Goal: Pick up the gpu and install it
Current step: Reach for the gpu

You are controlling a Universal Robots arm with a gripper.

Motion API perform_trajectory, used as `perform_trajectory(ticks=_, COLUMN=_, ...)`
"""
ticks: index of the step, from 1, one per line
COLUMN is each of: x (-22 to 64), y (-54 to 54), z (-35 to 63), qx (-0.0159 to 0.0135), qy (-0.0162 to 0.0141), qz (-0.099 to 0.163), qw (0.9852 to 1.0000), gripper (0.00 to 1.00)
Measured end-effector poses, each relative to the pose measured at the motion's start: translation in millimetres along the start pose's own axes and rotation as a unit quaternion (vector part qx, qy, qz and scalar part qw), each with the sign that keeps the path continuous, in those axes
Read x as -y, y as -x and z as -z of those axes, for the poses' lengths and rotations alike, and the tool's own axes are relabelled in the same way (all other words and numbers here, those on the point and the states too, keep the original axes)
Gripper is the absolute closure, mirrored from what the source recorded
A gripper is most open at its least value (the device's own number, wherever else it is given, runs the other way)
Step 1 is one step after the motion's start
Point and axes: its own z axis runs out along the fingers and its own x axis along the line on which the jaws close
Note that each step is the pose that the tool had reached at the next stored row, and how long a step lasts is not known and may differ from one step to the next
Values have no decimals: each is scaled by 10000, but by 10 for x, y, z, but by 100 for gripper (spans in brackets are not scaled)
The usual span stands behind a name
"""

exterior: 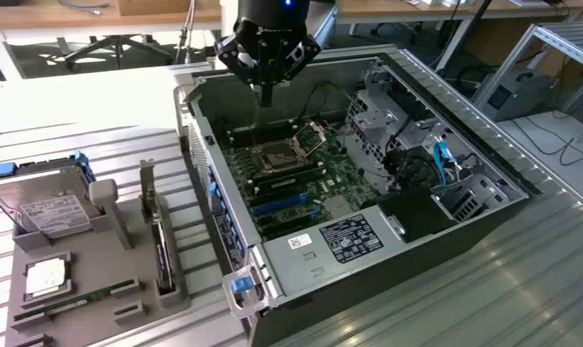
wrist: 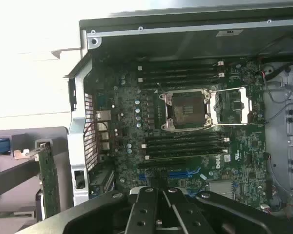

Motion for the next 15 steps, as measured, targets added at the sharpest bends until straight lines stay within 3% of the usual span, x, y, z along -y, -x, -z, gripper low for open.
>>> perform_trajectory(ticks=15, x=4, y=-55, z=2, qx=0, qy=0, qz=0, qw=10000, gripper=89)
